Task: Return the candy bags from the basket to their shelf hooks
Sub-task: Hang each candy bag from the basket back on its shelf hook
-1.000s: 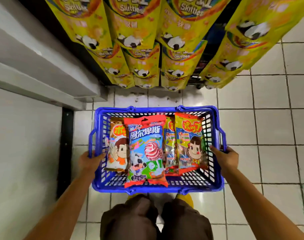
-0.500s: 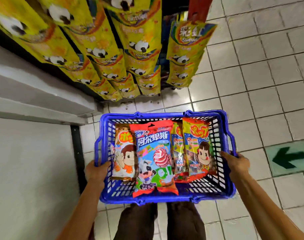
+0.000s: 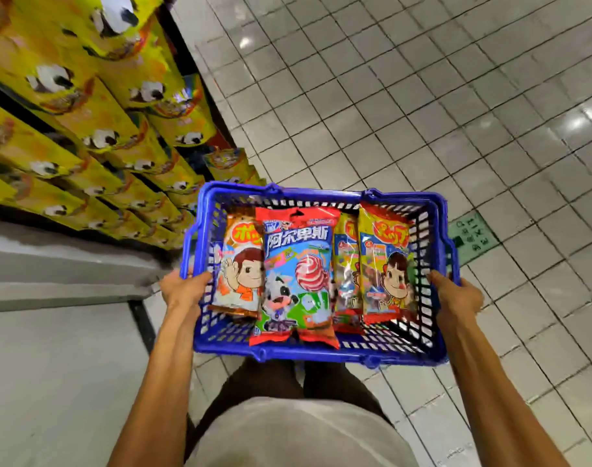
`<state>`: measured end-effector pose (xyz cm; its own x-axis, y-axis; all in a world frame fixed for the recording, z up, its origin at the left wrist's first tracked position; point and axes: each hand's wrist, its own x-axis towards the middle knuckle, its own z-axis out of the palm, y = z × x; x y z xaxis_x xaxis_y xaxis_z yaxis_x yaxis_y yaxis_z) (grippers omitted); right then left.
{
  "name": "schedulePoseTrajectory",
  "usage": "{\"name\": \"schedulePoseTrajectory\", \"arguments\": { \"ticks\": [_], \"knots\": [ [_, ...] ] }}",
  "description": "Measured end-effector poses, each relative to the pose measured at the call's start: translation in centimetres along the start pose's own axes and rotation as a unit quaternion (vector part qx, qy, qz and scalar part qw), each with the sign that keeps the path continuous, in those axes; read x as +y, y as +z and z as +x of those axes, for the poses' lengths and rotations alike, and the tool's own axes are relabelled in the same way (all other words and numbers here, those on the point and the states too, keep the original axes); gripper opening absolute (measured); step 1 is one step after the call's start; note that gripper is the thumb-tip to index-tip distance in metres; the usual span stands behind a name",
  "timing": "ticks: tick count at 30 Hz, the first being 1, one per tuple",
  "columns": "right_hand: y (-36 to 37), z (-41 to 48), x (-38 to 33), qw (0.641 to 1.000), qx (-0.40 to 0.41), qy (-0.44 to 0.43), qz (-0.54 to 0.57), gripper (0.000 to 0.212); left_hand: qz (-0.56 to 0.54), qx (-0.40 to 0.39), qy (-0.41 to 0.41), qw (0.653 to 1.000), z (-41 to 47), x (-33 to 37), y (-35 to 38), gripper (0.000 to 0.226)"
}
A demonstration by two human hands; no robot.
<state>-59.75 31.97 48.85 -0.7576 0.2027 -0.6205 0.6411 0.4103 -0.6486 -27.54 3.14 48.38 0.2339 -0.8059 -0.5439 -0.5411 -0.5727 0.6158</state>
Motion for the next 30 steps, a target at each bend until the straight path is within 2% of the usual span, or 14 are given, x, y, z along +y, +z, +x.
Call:
{"name": "schedulePoseTrajectory", "arguments": {
  "ticks": [3, 5, 9, 14, 22, 26, 30],
  "knots": [
    [-3.5, 0.8, -2.6, 0.999, 0.015, -0.005, 0.047, 0.027, -0.004, -0.041, 0.031, 0.999, -2.4, 4.1, 2.4, 0.022],
    [-4.9, 2.0, -4.1, 0.998, 0.021, -0.002, 0.06, 0.031, -0.004, -0.04, 0.062, 0.997, -3.4, 6.5, 4.3, 0.013],
    [-6.1, 5.3, -7.4, 0.997, 0.04, 0.018, 0.071, 0.037, 0.019, -0.055, 0.085, 0.995, -4.3, 11.5, 8.8, 0.011],
    [-5.1, 10.7, -12.7, 0.993, 0.059, 0.041, 0.097, 0.043, 0.01, -0.076, 0.083, 0.994, -4.0, 18.5, 15.8, 0.019],
    [-1.9, 18.8, -25.6, 0.981, 0.108, 0.052, 0.154, 0.032, 0.046, -0.122, 0.109, 0.986, -2.3, 33.5, 28.0, 0.027],
    [-1.0, 23.3, -31.8, 0.978, 0.127, 0.048, 0.157, 0.031, 0.069, -0.119, 0.143, 0.98, -3.1, 41.9, 34.0, 0.022],
    [-0.1, 29.6, -37.4, 0.974, 0.142, 0.059, 0.166, 0.036, 0.057, -0.151, 0.116, 0.98, -3.1, 49.4, 41.3, 0.022]
  ]
}}
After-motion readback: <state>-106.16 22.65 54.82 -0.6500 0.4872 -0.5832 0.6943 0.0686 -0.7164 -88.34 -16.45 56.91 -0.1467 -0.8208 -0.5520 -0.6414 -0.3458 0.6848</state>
